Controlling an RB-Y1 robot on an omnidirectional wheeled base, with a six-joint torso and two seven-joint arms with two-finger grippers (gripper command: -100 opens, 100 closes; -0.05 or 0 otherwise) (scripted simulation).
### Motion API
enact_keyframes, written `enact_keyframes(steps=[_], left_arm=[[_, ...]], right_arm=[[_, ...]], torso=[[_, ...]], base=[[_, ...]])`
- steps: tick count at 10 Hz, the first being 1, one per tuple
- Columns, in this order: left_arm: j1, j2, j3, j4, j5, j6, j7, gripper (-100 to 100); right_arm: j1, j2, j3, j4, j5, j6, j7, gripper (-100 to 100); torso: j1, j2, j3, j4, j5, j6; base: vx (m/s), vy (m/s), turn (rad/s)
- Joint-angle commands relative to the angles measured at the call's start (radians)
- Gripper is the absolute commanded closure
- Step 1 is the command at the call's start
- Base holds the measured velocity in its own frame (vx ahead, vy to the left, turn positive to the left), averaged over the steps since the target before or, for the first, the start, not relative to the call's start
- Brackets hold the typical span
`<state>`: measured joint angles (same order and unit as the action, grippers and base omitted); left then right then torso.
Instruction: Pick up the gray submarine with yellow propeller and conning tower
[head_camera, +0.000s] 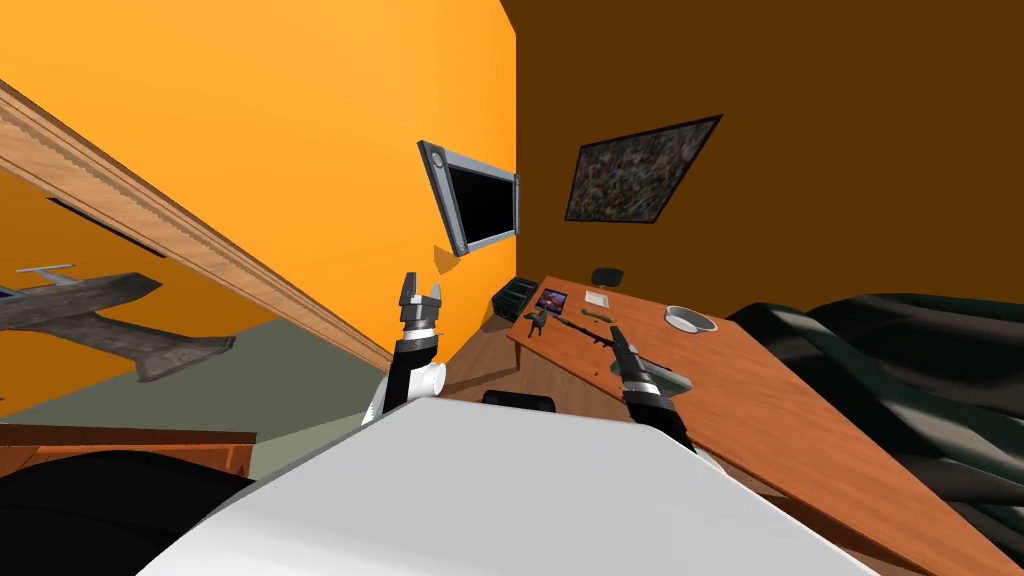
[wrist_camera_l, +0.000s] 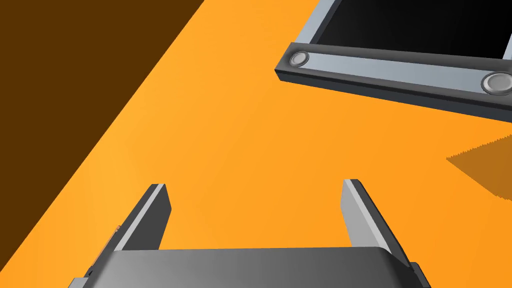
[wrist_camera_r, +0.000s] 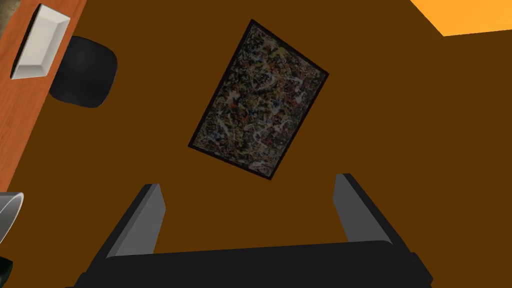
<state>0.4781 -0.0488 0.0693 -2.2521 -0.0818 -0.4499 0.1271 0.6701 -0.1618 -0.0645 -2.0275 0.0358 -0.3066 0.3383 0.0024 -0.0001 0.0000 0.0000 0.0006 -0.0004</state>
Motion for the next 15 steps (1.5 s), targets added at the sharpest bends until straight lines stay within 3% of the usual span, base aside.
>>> enact_keyframes(steps=[1,2,6,7,8,10,13,15], left_arm=[[0.000,0.000,0.000,0.000,0.000,0.000,0.000,0],[0.000,0.000,0.000,0.000,0.000,0.000,0.000,0],[0.000,0.000,0.000,0.000,0.000,0.000,0.000,0],[0.000,0.000,0.000,0.000,0.000,0.000,0.000,0],[0.000,0.000,0.000,0.000,0.000,0.000,0.000,0],[0.000,0.000,0.000,0.000,0.000,0.000,0.000,0],[0.000,0.000,0.000,0.000,0.000,0.000,0.000,0],[0.000,0.000,0.000,0.000,0.000,0.000,0.000,0]], right_arm=[[0.035,-0.018,-0.022,0.047,0.021,0.028,0.031,-100],[0.035,-0.018,-0.022,0.047,0.021,0.028,0.031,-100],[0.064,-0.032,-0.049,0.126,0.050,0.053,0.069,-100],[0.077,-0.037,-0.062,0.166,0.064,0.065,0.086,-100],[0.077,-0.037,-0.062,0.167,0.064,0.065,0.086,-100],[0.100,-0.046,-0.089,0.237,0.092,0.087,0.117,-100],[0.111,-0.050,-0.101,0.290,0.106,0.096,0.130,-100],[0.129,-0.056,-0.126,0.362,0.132,0.114,0.152,-100]], torso=[[0.000,0.000,0.000,0.000,0.000,0.000],[0.000,0.000,0.000,0.000,0.000,0.000],[-0.001,0.000,0.000,0.000,0.000,0.000],[-0.002,0.000,0.000,0.000,0.000,0.001],[-0.001,0.000,0.000,0.000,0.000,0.000],[-0.001,0.000,0.000,0.000,0.000,0.000],[-0.001,0.000,0.000,0.000,0.000,0.001],[-0.002,0.000,0.000,0.000,0.000,0.001]], base=[[0.007,0.047,0.205],[0.011,0.026,0.063],[0.009,0.020,0.124],[0.014,0.024,0.181],[0.011,0.019,0.073],[0.016,0.032,0.248],[0.016,0.017,0.091],[0.017,0.018,0.224]])
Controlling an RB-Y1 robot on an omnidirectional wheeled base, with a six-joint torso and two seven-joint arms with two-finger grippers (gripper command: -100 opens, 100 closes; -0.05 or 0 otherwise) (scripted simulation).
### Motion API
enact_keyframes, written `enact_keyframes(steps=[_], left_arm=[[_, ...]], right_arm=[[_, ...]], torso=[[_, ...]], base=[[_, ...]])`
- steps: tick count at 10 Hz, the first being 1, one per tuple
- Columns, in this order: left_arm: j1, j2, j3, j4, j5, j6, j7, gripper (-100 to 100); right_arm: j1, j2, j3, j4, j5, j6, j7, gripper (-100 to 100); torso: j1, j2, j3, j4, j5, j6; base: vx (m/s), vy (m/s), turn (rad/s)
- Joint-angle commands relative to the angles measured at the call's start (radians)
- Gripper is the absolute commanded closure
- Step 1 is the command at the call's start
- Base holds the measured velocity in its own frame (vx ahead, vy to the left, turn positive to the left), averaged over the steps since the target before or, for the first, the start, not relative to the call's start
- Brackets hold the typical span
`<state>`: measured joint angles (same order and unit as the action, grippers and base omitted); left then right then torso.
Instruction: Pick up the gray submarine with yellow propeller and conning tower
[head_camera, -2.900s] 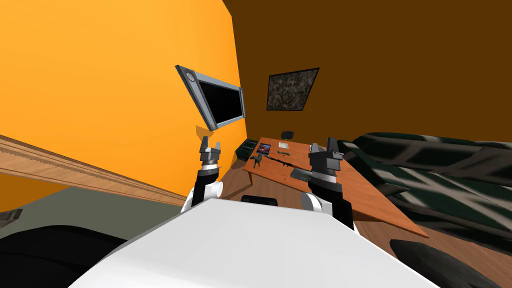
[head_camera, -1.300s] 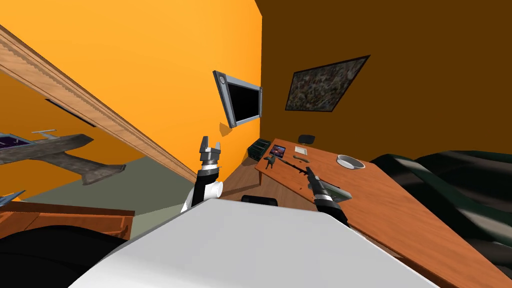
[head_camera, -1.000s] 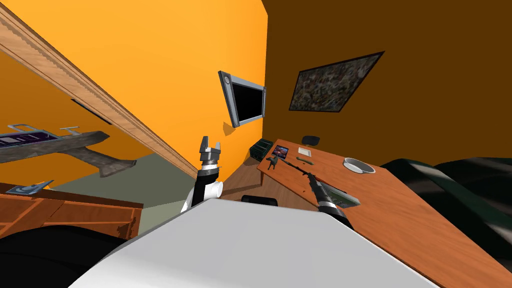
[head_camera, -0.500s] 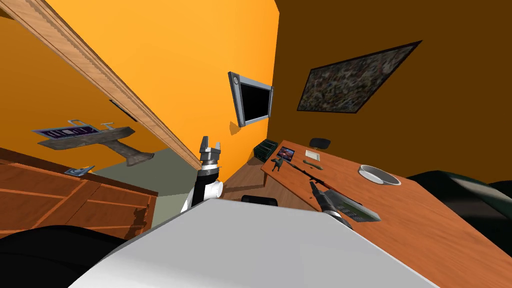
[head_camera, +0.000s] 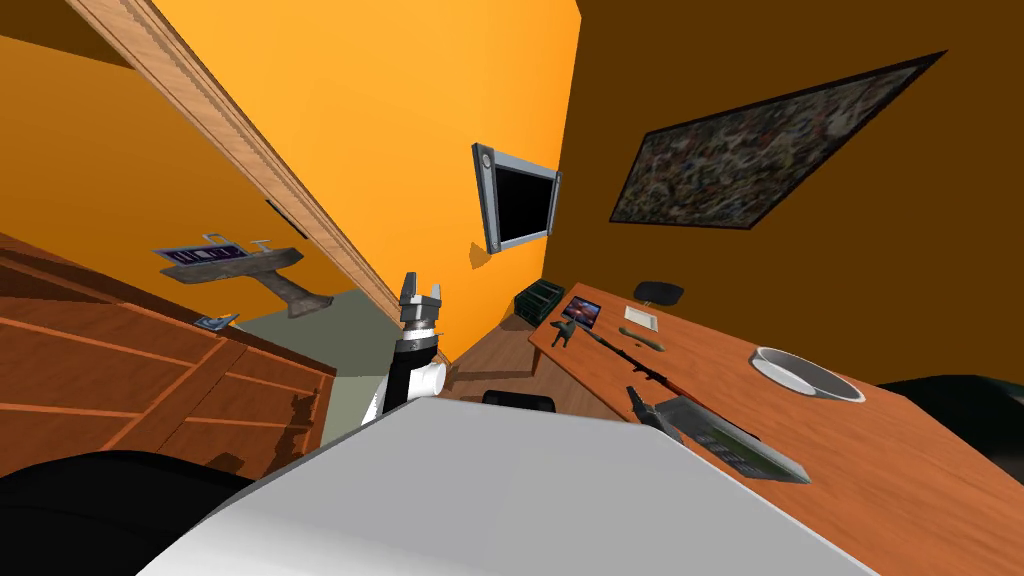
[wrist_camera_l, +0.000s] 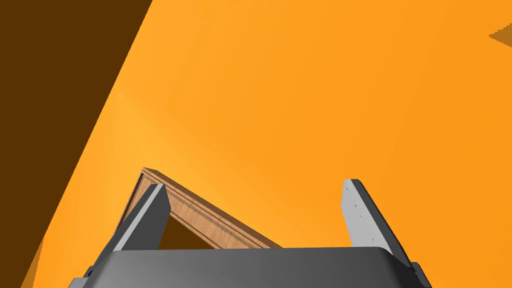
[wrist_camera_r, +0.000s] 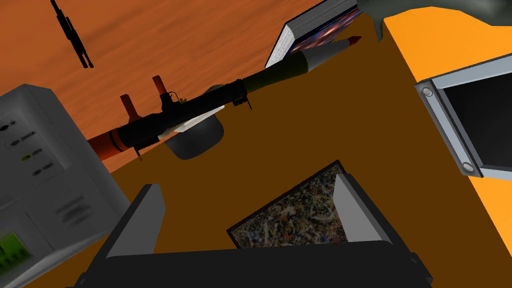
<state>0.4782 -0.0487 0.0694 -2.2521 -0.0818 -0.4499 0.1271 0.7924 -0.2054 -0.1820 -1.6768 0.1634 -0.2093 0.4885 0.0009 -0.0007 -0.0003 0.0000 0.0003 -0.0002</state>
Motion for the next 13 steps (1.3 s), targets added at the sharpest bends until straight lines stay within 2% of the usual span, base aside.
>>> enact_keyframes(steps=[1,2,3,6,7,9,10,13], left_arm=[[0.000,0.000,0.000,0.000,0.000,0.000,0.000,0],[0.000,0.000,0.000,0.000,0.000,0.000,0.000,0],[0.000,0.000,0.000,0.000,0.000,0.000,0.000,0],[0.000,0.000,0.000,0.000,0.000,0.000,0.000,0],[0.000,0.000,0.000,0.000,0.000,0.000,0.000,0],[0.000,0.000,0.000,0.000,0.000,0.000,0.000,0],[0.000,0.000,0.000,0.000,0.000,0.000,0.000,0],[0.000,0.000,0.000,0.000,0.000,0.000,0.000,0]], right_arm=[[0.014,-0.015,-0.020,0.050,0.016,0.024,0.011,-100],[0.014,-0.015,-0.020,0.058,0.016,0.024,0.011,-100],[0.020,-0.017,-0.031,0.095,0.028,0.031,0.018,-100],[0.030,-0.021,-0.052,0.163,0.049,0.041,0.028,-100],[0.030,-0.021,-0.052,0.167,0.049,0.041,0.028,-100],[0.035,-0.025,-0.070,0.228,0.068,0.049,0.032,-100],[0.035,-0.025,-0.070,0.233,0.068,0.049,0.032,-100],[0.039,-0.031,-0.093,0.318,0.091,0.056,0.031,-100]], torso=[[0.000,0.000,0.000,0.000,0.000,0.000],[0.000,0.000,0.000,0.000,0.000,0.000],[0.000,0.000,0.000,0.000,0.000,0.001],[-0.001,0.000,0.000,0.000,0.000,0.001],[-0.001,0.000,0.000,0.000,0.000,0.001],[-0.001,0.000,0.000,0.000,0.000,0.000],[-0.001,0.000,0.000,0.000,0.000,0.001],[-0.001,0.000,0.000,0.000,0.000,0.000]], base=[[0.031,0.025,0.291],[0.023,0.012,0.077],[0.021,0.014,0.152],[0.020,0.007,0.167],[0.014,0.004,0.091],[0.023,0.005,0.216],[0.021,-0.004,0.054],[0.021,0.003,0.192]])
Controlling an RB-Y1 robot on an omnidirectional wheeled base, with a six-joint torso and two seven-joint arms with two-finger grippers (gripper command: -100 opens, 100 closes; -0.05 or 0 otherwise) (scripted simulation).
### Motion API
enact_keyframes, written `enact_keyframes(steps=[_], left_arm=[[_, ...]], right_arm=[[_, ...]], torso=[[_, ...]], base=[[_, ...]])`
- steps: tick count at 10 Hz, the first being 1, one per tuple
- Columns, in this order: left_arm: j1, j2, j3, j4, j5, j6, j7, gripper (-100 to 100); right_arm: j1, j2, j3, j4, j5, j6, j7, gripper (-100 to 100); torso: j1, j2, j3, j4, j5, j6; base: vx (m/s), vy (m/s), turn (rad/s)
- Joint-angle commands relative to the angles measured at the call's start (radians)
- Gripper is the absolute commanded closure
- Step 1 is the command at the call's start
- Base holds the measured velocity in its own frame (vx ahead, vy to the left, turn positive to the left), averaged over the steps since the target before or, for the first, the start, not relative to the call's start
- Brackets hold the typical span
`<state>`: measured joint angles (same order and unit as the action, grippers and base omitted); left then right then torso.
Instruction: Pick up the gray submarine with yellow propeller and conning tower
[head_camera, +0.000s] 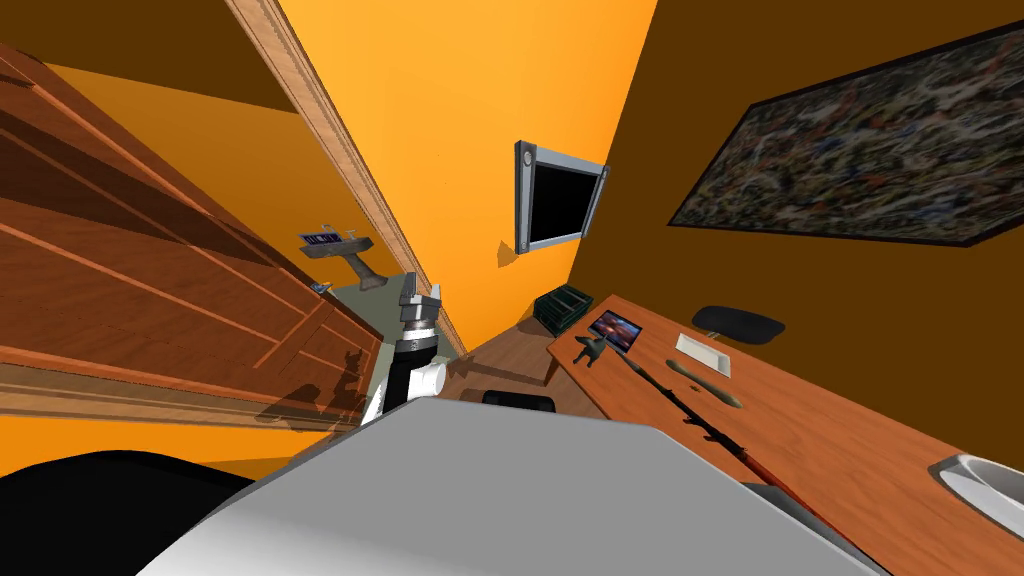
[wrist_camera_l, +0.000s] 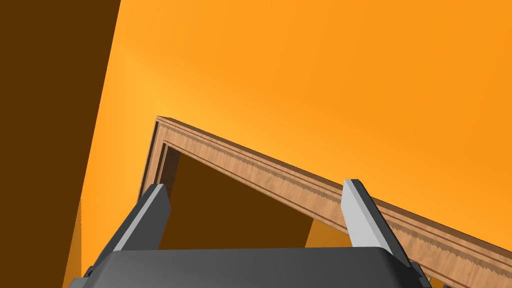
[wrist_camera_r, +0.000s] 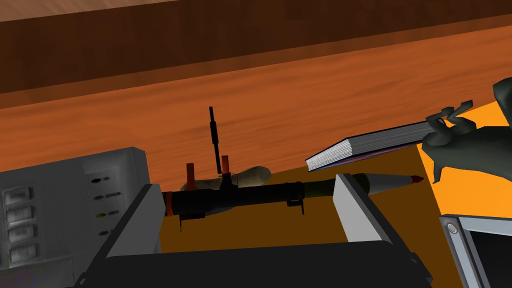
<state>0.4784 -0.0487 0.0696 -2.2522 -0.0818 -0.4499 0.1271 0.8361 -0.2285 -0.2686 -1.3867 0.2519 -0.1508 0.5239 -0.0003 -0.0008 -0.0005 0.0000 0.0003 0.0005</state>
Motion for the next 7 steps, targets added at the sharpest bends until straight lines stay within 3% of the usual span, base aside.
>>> enact_keyframes(steps=[1,7], left_arm=[[0.000,0.000,0.000,0.000,0.000,0.000,0.000,0],[0.000,0.000,0.000,0.000,0.000,0.000,0.000,0]], right_arm=[[-0.005,-0.008,-0.006,0.028,0.002,-0.003,-0.004,-100],[-0.008,-0.021,-0.038,0.155,0.034,0.000,-0.021,-100]], torso=[[0.000,0.000,0.000,0.000,0.000,0.000],[0.000,0.000,0.000,0.000,0.000,0.000]], base=[[0.019,-0.005,0.050],[0.020,-0.005,0.159]])
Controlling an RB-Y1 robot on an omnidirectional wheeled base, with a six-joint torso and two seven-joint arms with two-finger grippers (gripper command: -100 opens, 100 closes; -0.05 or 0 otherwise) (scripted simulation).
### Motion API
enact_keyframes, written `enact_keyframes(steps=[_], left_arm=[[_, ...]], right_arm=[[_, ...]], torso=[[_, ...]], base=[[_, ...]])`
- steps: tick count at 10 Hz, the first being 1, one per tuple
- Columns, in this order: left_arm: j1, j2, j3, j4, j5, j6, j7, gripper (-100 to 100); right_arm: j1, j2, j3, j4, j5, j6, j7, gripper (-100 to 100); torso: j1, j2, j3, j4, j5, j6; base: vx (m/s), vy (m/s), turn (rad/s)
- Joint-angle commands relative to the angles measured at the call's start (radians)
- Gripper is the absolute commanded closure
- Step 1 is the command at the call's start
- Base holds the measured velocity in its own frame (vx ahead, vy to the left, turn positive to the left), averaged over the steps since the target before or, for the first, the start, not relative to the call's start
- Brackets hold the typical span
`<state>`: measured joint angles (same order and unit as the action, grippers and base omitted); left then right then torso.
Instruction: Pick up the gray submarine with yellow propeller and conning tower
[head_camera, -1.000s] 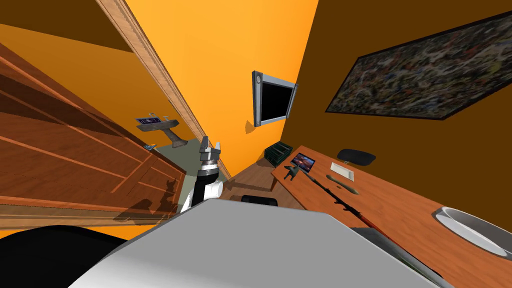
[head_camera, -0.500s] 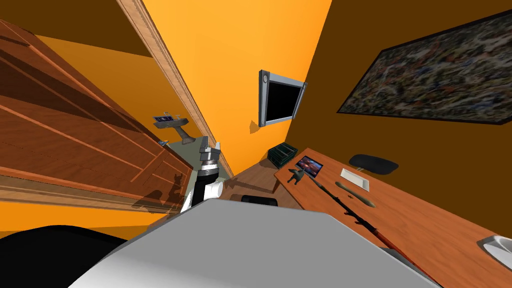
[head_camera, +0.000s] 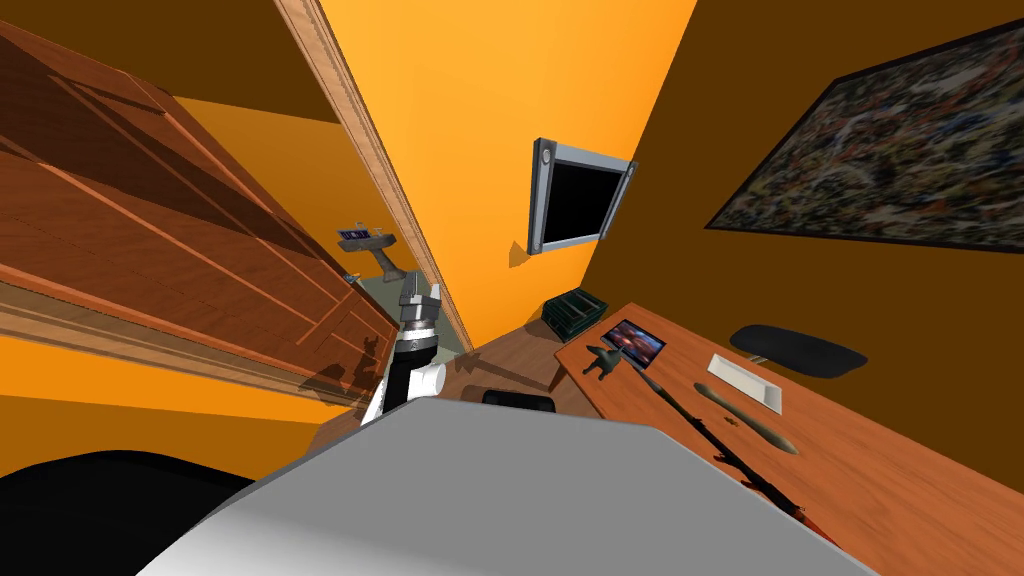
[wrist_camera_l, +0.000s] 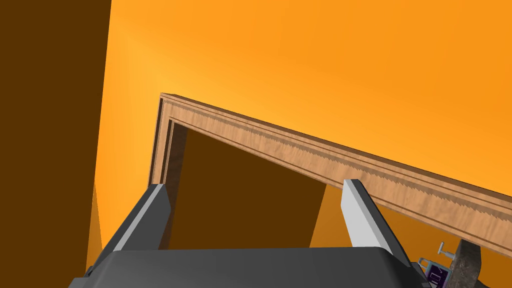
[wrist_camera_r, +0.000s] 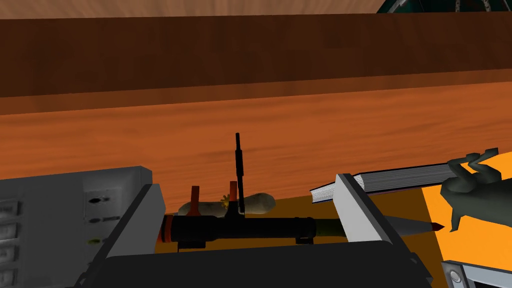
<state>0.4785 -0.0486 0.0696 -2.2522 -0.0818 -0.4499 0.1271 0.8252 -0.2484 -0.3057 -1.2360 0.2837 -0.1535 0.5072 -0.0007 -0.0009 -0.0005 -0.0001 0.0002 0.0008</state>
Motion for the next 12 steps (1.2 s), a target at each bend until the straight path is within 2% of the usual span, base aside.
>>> enact_keyframes(steps=[1,2,3,6,7,8,9,12], left_arm=[[0.000,0.000,0.000,0.000,0.000,0.000,0.000,0],[0.000,0.000,0.000,0.000,0.000,0.000,0.000,0],[0.000,0.000,0.000,0.000,0.000,0.000,0.000,0],[0.000,0.000,0.000,0.000,0.000,0.000,0.000,0],[0.000,0.000,0.000,0.000,0.000,0.000,0.000,0],[0.000,0.000,0.000,0.000,0.000,0.000,0.000,0],[0.000,0.000,0.000,0.000,0.000,0.000,0.000,0],[0.000,0.000,0.000,0.000,0.000,0.000,0.000,0]], right_arm=[[0.000,0.000,0.000,0.000,0.000,0.000,0.000,-100],[-0.001,-0.001,-0.001,0.004,0.000,-0.002,-0.001,0],[-0.030,0.000,-0.005,0.028,0.005,0.001,0.005,-100],[-0.088,0.003,-0.014,0.077,0.016,0.005,0.017,-100],[-0.097,0.004,-0.016,0.086,0.018,0.006,0.019,-100],[-0.086,0.002,-0.012,0.072,0.016,0.008,0.015,-100],[-0.087,0.001,-0.012,0.073,0.016,0.009,0.015,100],[-0.084,0.000,-0.015,0.076,0.017,0.015,0.018,100]], torso=[[0.000,0.000,0.000,0.000,0.000,0.000],[0.000,0.001,0.000,0.000,0.000,0.000],[0.001,0.001,0.001,0.000,0.000,0.000],[-0.001,0.002,0.001,0.001,0.000,0.000],[-0.001,0.002,0.001,0.001,0.000,0.000],[-0.001,0.002,0.001,0.000,0.000,0.000],[0.000,0.002,0.001,0.000,0.000,0.000],[-0.001,0.003,0.003,0.003,-0.002,-0.001]], base=[[0.009,-0.005,0.015],[0.000,0.000,0.000],[-0.005,-0.013,-0.011],[-0.015,-0.030,-0.009],[-0.011,-0.019,-0.005],[-0.004,-0.008,0.002],[0.000,0.000,0.000],[-0.001,-0.001,-0.004]])
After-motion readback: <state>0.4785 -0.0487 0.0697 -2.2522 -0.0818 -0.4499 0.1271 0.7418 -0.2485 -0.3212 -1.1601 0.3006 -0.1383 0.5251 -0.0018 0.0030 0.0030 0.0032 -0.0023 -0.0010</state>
